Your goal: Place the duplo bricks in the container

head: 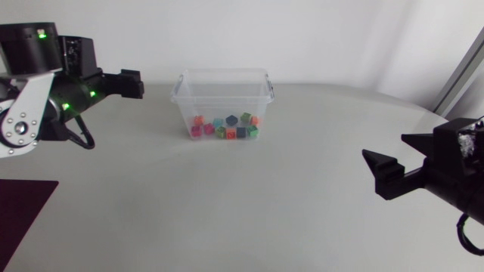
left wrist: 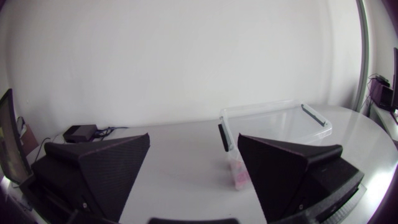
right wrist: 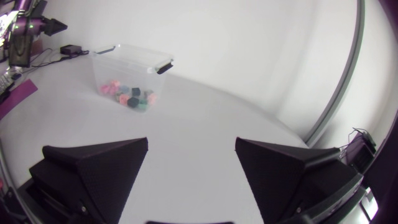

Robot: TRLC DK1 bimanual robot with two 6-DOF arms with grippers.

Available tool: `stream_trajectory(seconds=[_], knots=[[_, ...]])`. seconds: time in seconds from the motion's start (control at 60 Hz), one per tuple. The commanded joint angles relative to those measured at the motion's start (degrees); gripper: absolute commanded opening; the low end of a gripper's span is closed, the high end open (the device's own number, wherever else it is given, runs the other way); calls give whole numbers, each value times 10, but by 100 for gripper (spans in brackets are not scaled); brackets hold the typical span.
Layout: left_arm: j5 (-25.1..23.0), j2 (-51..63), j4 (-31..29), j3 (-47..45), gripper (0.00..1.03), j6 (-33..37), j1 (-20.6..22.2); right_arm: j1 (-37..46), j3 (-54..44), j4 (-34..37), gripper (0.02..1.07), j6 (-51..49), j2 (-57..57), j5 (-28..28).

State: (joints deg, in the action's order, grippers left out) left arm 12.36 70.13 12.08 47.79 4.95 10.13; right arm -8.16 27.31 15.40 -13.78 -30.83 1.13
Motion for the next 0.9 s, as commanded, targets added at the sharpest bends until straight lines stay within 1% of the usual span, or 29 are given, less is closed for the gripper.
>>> stream_trajectory(seconds=[0.0,0.1,0.233,0.383,0.817,0.883], knots=[[2,-46,0,-38,98,15,-17,15,-17,11,103,-15,28,-6],[-1,-96,-17,-69,98,20,-33,22,-26,16,103,-18,69,-6],[-2,-160,-32,-118,98,24,-43,32,-40,22,103,-23,108,-8],[-4,-236,-38,-167,98,29,-47,51,-60,22,103,-38,150,-8],[-14,-411,-98,-267,98,32,-46,73,-124,52,103,-68,291,-12],[-21,-437,-101,-284,97,27,-50,73,-134,38,103,-55,294,-12]])
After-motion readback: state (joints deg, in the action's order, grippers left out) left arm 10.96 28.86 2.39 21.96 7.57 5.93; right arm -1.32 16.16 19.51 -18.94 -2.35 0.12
